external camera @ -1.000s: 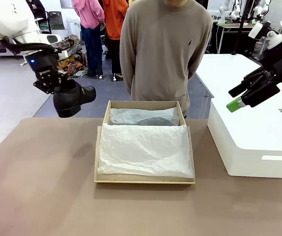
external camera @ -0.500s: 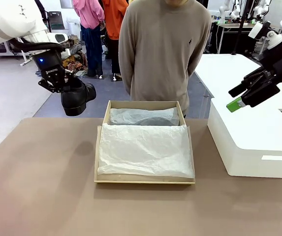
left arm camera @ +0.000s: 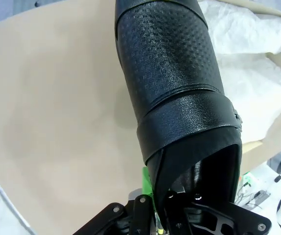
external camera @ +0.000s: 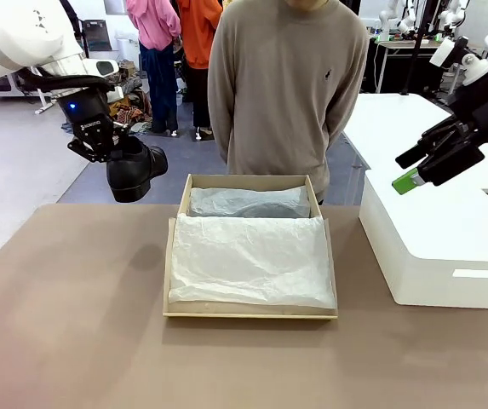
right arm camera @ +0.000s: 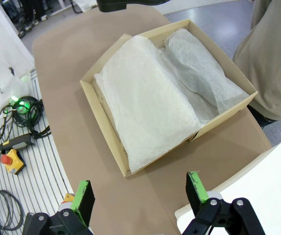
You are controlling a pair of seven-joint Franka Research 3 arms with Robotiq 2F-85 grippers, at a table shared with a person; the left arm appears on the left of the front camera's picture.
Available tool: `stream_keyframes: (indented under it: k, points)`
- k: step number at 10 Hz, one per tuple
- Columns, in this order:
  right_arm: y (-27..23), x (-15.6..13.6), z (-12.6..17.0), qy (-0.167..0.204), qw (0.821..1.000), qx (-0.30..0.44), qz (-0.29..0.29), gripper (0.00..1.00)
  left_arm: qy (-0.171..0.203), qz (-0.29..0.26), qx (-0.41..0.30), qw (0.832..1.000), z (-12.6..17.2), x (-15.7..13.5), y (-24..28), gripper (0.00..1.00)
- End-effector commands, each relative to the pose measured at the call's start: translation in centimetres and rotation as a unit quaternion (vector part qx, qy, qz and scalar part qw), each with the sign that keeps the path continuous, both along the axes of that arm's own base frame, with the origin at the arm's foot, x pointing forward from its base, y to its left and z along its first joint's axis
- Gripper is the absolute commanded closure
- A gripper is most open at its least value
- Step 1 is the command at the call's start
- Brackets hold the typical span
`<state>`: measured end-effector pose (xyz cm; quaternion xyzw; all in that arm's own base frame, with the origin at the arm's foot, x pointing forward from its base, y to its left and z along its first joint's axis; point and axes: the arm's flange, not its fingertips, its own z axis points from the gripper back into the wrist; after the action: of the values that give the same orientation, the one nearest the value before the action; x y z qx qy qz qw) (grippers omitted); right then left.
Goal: Pack the shoes into the box.
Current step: Place the other shoe of the Shoes into the Shoes Box.
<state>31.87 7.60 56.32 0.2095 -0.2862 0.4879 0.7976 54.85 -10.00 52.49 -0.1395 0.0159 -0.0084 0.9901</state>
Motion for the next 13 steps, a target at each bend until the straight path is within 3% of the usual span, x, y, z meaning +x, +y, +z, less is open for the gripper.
stream_keyframes:
  k: [1,4,6,8,11,13]
  points:
    - [0.1,0.1,0.1,-0.003,1.000,0.013,0.008,0.00,-0.011,0.018,0.009,1.000,0.4,-0.1,-1.6,1.00]
    - [0.1,0.1,0.1,-0.003,1.000,0.013,0.008,0.00,0.017,0.155,-0.003,0.988,2.5,-1.2,-6.5,1.00]
    - [0.1,0.1,0.1,-0.003,1.000,0.013,0.008,0.00,0.031,0.252,0.013,0.967,3.5,-2.1,-10.1,1.00]
    - [0.1,0.1,0.1,-0.003,1.000,0.013,0.008,0.00,0.035,0.315,0.033,0.948,4.3,-2.6,-13.3,1.00]
    - [0.1,0.1,0.1,-0.003,1.000,0.013,0.008,0.00,-0.004,0.370,0.060,0.927,4.2,-2.8,-16.8,1.00]
    - [0.1,0.1,0.1,-0.003,1.000,0.013,0.008,0.00,0.016,0.353,0.041,0.934,3.9,-3.4,-16.2,1.00]
